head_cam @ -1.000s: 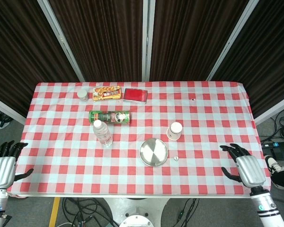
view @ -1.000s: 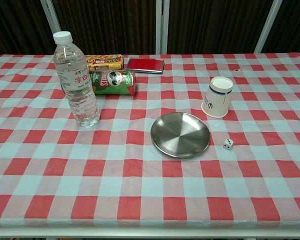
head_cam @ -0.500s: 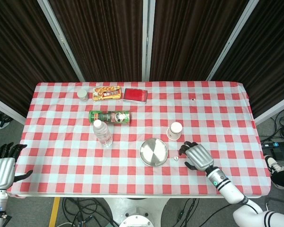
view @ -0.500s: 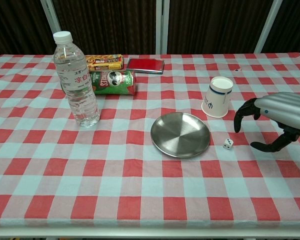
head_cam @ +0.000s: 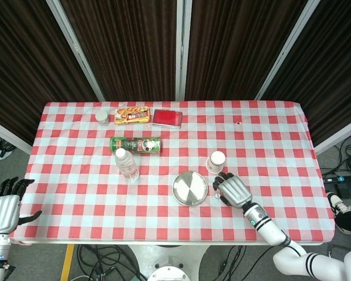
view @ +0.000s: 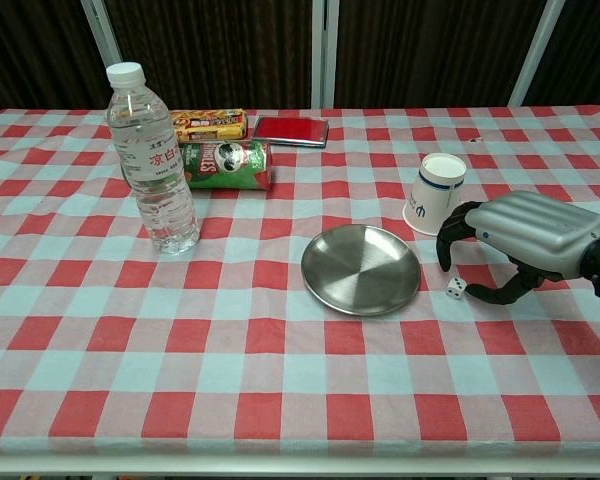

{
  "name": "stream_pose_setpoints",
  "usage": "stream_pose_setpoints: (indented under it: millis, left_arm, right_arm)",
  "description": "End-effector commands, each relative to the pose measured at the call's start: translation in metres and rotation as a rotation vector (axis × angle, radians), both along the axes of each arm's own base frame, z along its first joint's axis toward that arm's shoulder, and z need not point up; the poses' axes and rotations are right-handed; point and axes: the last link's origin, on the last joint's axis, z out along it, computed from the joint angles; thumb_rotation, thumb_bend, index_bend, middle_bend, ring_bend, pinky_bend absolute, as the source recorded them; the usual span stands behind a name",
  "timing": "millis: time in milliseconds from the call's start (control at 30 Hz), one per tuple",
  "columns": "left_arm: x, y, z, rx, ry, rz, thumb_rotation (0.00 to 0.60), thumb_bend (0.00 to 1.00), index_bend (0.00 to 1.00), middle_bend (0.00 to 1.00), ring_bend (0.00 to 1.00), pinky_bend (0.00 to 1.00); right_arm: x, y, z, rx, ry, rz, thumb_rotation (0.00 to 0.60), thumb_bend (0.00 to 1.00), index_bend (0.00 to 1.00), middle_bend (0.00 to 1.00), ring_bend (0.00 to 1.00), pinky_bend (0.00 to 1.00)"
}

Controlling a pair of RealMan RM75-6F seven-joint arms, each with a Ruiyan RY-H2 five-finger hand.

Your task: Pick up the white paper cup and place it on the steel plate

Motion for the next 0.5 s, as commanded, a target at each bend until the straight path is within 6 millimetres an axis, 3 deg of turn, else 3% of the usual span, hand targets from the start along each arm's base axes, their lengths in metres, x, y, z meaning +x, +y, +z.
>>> stream_pose_setpoints:
  millis: [33,167,333,500]
  left_arm:
    - [-0.001,0.000,-0.001,-0.003,-0.005,0.002,0.600,0.07,0.20,0.19,0.10,0.08]
    - [-0.003,-0.001,-0.002,-0.004,-0.009,0.006,0.600,0.07,0.20,0.19,0.10,0.08]
    - [-0.005,-0.001,-0.002,0.000,-0.014,0.009,0.600,0.07,0.20,0.19,0.10,0.08]
    - [-0.006,-0.001,-0.001,0.001,-0.014,0.010,0.600,0.07,0.20,0.19,0.10,0.08]
  right_arm:
    - [0.001,0.000,-0.003,0.008,0.000,0.003,0.600,0.27,0.44,0.31,0.18,0.32]
    - [0.002,0.000,-0.007,0.017,0.009,0.009,0.600,0.27,0.46,0.32,0.18,0.32]
    - [0.004,0.000,-0.007,0.013,0.011,0.026,0.600,0.32,0.58,0.33,0.19,0.32]
    - [0.027,0.000,0.005,-0.005,-0.089,0.062,0.600,0.33,0.62,0.36,0.19,0.32]
